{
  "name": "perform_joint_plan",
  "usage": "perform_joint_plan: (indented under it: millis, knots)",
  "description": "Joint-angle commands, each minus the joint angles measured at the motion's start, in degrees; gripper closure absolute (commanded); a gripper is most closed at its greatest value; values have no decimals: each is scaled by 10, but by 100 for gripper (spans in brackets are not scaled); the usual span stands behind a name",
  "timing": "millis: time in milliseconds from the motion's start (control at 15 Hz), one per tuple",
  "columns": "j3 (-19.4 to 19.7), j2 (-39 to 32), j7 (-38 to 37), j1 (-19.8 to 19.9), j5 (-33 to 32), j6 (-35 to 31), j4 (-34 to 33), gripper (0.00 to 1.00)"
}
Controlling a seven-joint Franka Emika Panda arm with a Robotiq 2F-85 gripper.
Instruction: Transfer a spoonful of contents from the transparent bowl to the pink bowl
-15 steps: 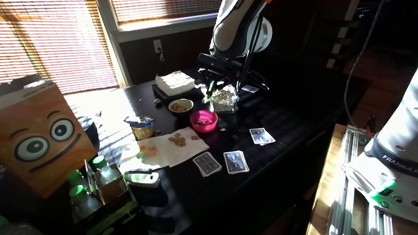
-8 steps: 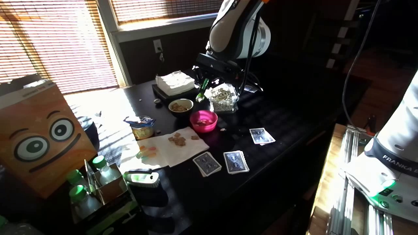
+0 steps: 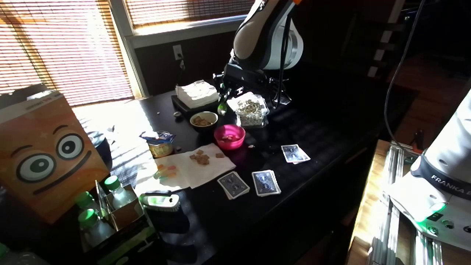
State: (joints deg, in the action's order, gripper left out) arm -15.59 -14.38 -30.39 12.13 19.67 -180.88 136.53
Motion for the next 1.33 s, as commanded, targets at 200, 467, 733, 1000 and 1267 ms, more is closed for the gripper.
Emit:
perform_joint_plan:
  millis: [200, 467, 733, 1000, 1267]
  knots:
    - [-72, -22, 57, 75, 0, -41, 1, 96]
    - [-75, -27, 60, 79, 0, -44, 1, 86]
    - [-118, -39, 75, 119, -3, -53, -4, 96]
    - [-188, -57, 100, 184, -11, -80, -3, 96]
    - [-246, -91, 124, 245, -41, -149, -2, 96]
